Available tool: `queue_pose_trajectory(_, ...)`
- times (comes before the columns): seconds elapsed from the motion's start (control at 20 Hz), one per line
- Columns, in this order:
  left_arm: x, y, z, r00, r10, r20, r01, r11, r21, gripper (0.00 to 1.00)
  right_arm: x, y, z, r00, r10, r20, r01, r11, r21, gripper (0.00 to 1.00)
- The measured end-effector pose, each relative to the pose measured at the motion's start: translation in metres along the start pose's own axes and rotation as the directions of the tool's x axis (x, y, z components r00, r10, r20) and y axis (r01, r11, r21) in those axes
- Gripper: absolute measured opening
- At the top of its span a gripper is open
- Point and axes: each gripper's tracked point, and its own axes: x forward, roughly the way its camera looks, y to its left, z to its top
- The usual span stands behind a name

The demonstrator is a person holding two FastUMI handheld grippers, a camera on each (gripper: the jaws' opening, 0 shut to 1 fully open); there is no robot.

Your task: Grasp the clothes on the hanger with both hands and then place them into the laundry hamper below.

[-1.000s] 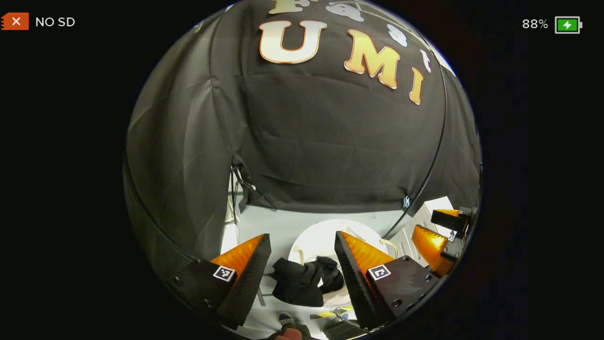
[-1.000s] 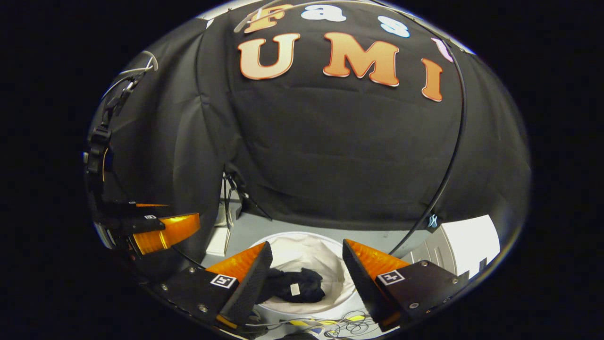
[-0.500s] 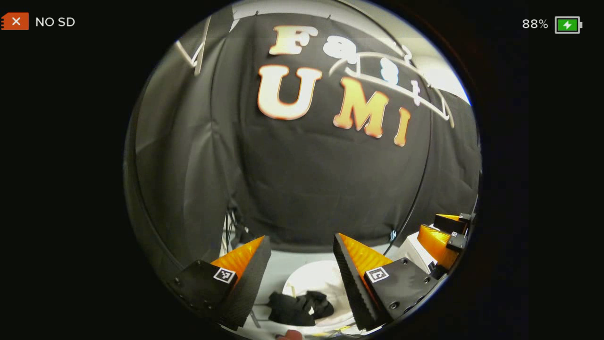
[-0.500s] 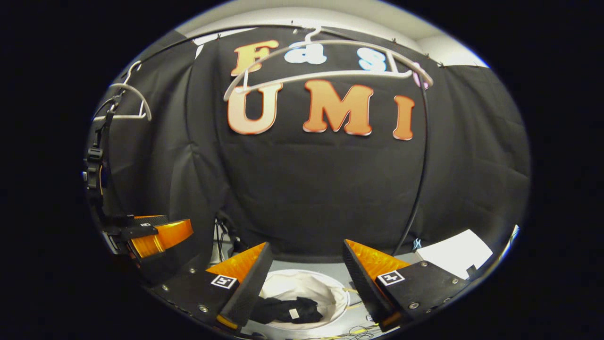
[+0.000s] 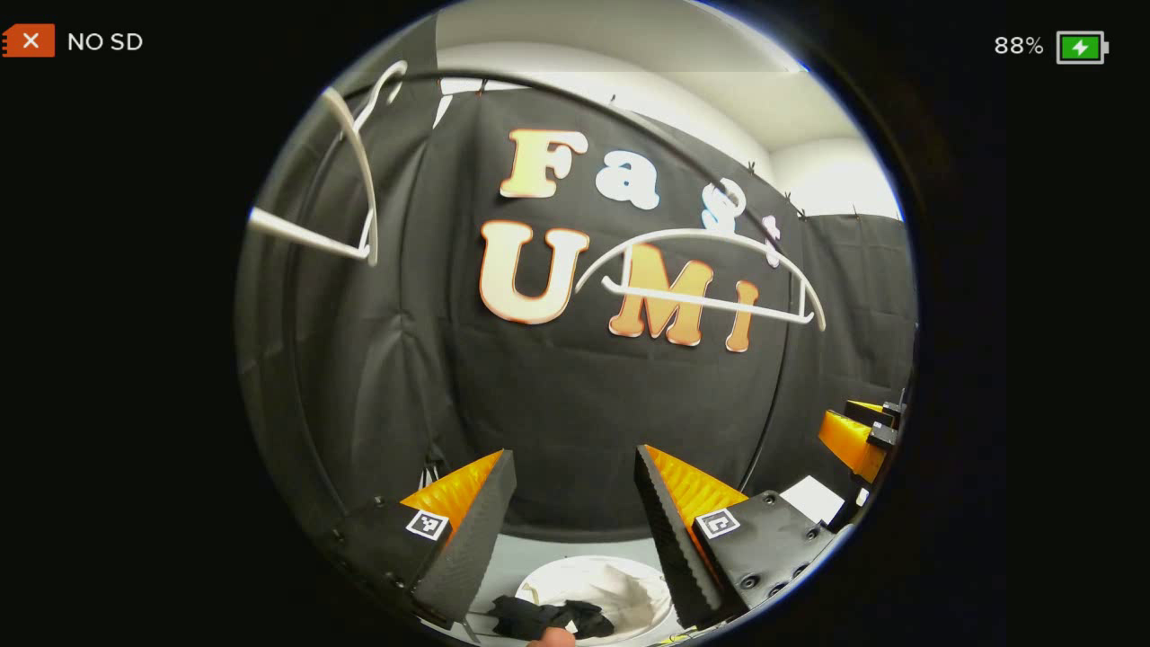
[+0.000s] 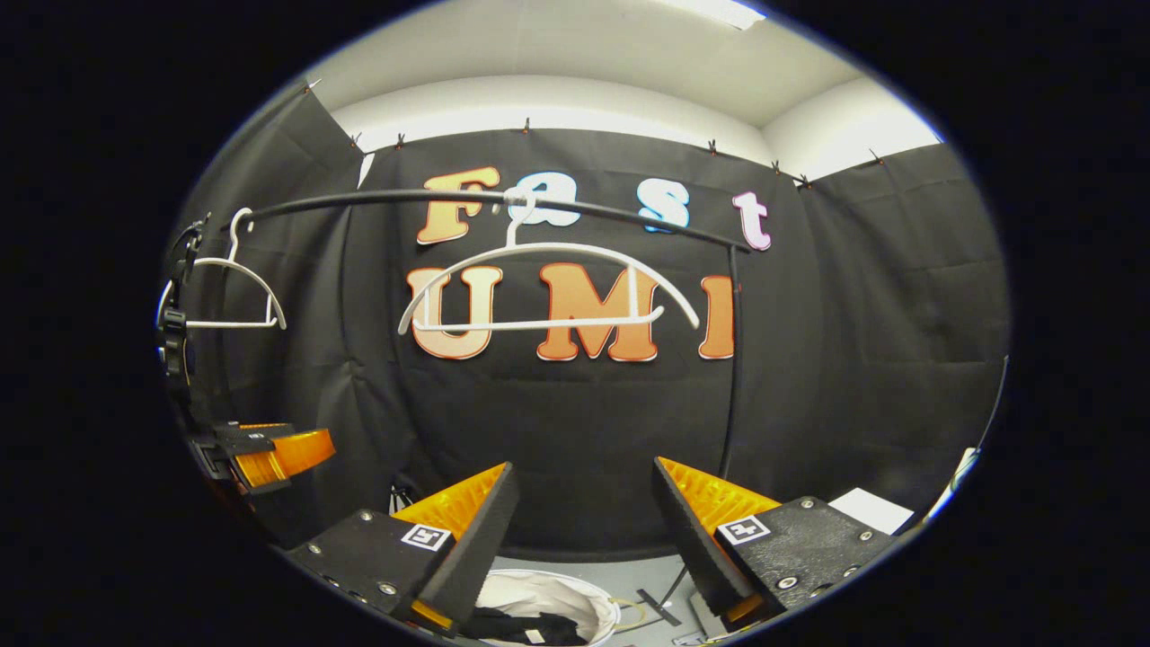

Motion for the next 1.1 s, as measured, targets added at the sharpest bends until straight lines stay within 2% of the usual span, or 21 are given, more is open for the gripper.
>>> queue_pose_trajectory(0.15, -0.026, -0.029, 0.023, 0.999, 0.022, 0.046, -0.022, 1.0, -0.009, 0.84, -0.025, -0.024, 0.018, 0.999, 0.016, 0.038, -0.015, 1.0, -0.019, 0.93)
queue_pose_trajectory(0.3, -0.051, -0.048, 0.042, 0.994, 0.059, 0.09, -0.059, 0.998, -0.002, 0.8, -0.041, -0.04, 0.036, 0.996, 0.051, 0.071, -0.05, 0.999, -0.011, 0.92)
queue_pose_trajectory(0.4, -0.065, -0.059, 0.05, 0.99, 0.083, 0.111, -0.084, 0.996, 0.001, 0.81, -0.051, -0.045, 0.043, 0.994, 0.076, 0.081, -0.076, 0.997, 0.001, 0.99)
queue_pose_trajectory(0.45, -0.07, -0.061, 0.054, 0.988, 0.098, 0.121, -0.098, 0.995, -0.003, 0.81, -0.054, -0.045, 0.045, 0.992, 0.094, 0.083, -0.095, 0.995, 0.006, 0.99)
queue_pose_trajectory(0.5, -0.072, -0.065, 0.057, 0.986, 0.106, 0.128, -0.106, 0.994, -0.006, 0.79, -0.055, -0.045, 0.047, 0.991, 0.105, 0.082, -0.106, 0.994, 0.01, 0.92)
queue_pose_trajectory(0.55, -0.074, -0.066, 0.059, 0.985, 0.111, 0.133, -0.111, 0.994, -0.007, 0.81, -0.058, -0.047, 0.048, 0.991, 0.108, 0.083, -0.11, 0.994, 0.014, 0.92)
queue_pose_trajectory(0.6, -0.076, -0.065, 0.061, 0.984, 0.112, 0.137, -0.112, 0.994, -0.005, 0.79, -0.059, -0.049, 0.05, 0.99, 0.107, 0.088, -0.109, 0.994, 0.014, 0.98)
queue_pose_trajectory(0.65, -0.077, -0.065, 0.063, 0.985, 0.106, 0.139, -0.108, 0.994, 0.003, 0.81, -0.061, -0.051, 0.052, 0.99, 0.102, 0.094, -0.104, 0.995, 0.011, 0.96)
queue_pose_trajectory(0.8, -0.076, -0.058, 0.066, 0.982, 0.105, 0.156, -0.114, 0.992, 0.048, 0.79, -0.064, -0.061, 0.055, 0.991, 0.06, 0.123, -0.061, 0.998, 0.002, 0.92)
queue_pose_trajectory(0.85, -0.075, -0.055, 0.064, 0.982, 0.105, 0.157, -0.115, 0.992, 0.058, 0.84, -0.066, -0.059, 0.052, 0.991, 0.064, 0.115, -0.065, 0.998, 0.004, 0.92)
queue_pose_trajectory(0.9, -0.075, -0.055, 0.063, 0.982, 0.101, 0.161, -0.111, 0.992, 0.056, 0.79, -0.066, -0.052, 0.051, 0.991, 0.072, 0.116, -0.073, 0.997, 0.002, 0.99)
queue_pose_trajectory(1.1, -0.073, -0.052, 0.058, 0.985, 0.08, 0.155, -0.089, 0.995, 0.05, 0.81, -0.066, -0.051, 0.049, 0.991, 0.052, 0.12, -0.05, 0.999, -0.02, 0.99)
